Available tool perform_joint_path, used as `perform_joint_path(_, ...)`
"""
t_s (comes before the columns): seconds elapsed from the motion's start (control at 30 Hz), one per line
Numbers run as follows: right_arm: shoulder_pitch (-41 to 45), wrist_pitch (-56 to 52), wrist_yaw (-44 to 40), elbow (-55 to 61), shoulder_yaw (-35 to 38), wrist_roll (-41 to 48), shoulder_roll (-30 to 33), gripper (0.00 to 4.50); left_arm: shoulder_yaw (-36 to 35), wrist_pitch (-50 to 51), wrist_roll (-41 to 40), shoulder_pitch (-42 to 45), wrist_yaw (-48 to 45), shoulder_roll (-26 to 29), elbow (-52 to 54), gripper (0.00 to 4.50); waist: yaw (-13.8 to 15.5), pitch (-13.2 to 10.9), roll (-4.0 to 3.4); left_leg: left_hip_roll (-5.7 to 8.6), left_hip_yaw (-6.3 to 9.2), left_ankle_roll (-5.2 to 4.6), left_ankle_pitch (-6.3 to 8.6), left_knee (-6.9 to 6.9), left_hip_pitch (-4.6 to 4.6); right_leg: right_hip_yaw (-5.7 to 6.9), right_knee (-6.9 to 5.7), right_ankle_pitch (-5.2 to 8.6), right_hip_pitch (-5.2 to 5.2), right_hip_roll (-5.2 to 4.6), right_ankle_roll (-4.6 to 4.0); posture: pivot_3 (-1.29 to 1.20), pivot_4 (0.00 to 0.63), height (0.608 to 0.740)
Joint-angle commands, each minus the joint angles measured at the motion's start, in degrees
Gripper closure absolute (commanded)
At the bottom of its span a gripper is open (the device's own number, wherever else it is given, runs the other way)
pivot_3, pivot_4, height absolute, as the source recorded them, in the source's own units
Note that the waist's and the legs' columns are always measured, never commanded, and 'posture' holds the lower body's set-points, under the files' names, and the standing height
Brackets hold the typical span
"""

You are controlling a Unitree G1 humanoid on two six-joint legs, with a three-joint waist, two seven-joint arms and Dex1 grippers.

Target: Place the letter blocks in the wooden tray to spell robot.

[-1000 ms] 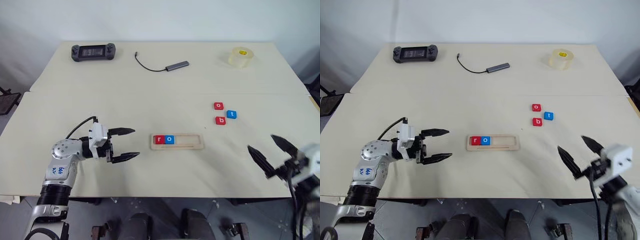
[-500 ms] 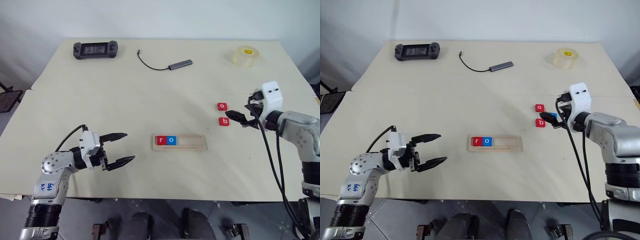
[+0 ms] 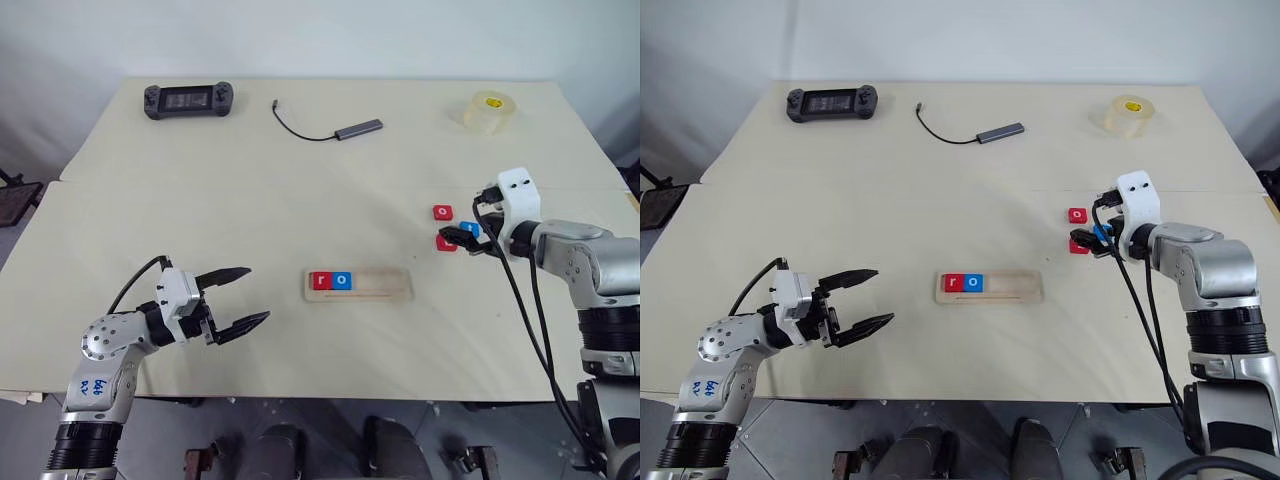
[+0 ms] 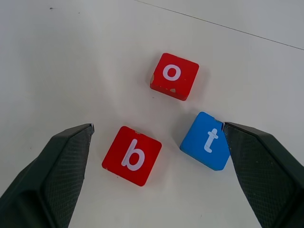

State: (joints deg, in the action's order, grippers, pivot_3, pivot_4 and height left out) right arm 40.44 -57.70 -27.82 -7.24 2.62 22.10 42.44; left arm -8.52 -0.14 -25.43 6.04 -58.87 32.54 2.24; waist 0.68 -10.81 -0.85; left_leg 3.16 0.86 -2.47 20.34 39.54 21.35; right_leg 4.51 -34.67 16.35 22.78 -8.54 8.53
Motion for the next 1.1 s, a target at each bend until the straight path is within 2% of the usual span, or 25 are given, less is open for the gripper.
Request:
perform_joint_path(0.03,0.51,-5.30,2.06,3.01,1.56,0.09,-1.18,0.00,-0.06,-1.01,0.22,0.21,0.50,0.12,2.11,0.04,-0.03,0.00,0.00,-0.01,0.00,0.00,0.00,0.00,0.00,0.00,0.00,0.00,0.00,0.00,0.00,0.00,0.150,0.740)
perform_joint_path(0.23,-2.56,-11.94,8.28,7.13,5.22,-0.17,-6.95,0.00,0.57,-0.75,0.27,0.01,0.71,0.33,2.79,0.04,-0.36,0.00,0.00,-0.02,0.02,0.01,0.00,0.00,0.00,0.00,-0.02,0.00,0.00,0.00,0.00,0.00,0.150,0.740)
perform_joint_path(0.43,-2.93,-10.29,13.79,6.87,6.88,-2.50,-12.62,0.00,0.48,0.00,0.09,0.25,0.65,0.76,3.42,0.04,-0.84,0.00,0.00,-0.01,0.00,0.02,0.00,0.00,-0.05,-0.04,-0.08,0.00,0.00,0.02,0.00,0.00,0.150,0.740)
perform_joint_path(0.73,-2.92,-8.09,15.42,6.04,6.60,-4.51,-15.10,2.97,0.60,0.87,-0.40,0.37,0.31,0.91,4.65,0.00,-0.99,0.00,0.00,-0.03,-0.04,0.03,-0.01,-0.01,-0.08,-0.07,-0.12,0.00,0.01,0.05,0.00,0.00,0.150,0.740)
perform_joint_path(0.93,-5.44,-11.75,14.64,12.92,9.02,-3.44,-12.38,3.04,2.03,1.12,-0.43,1.66,-0.64,0.23,3.93,0.00,-0.76,0.00,0.00,-0.03,-0.04,0.03,-0.01,-0.01,-0.09,-0.08,-0.12,0.00,0.01,0.05,0.00,0.00,0.150,0.740)
perform_joint_path(1.1,-11.51,-23.49,14.44,27.76,16.03,-0.62,-10.49,3.04,4.13,0.66,-0.20,4.88,-2.57,-0.81,-0.11,0.00,-0.37,0.00,0.00,0.04,0.04,0.01,0.00,-0.02,-0.03,-0.08,-0.08,0.00,0.01,0.01,0.00,0.00,0.150,0.740)
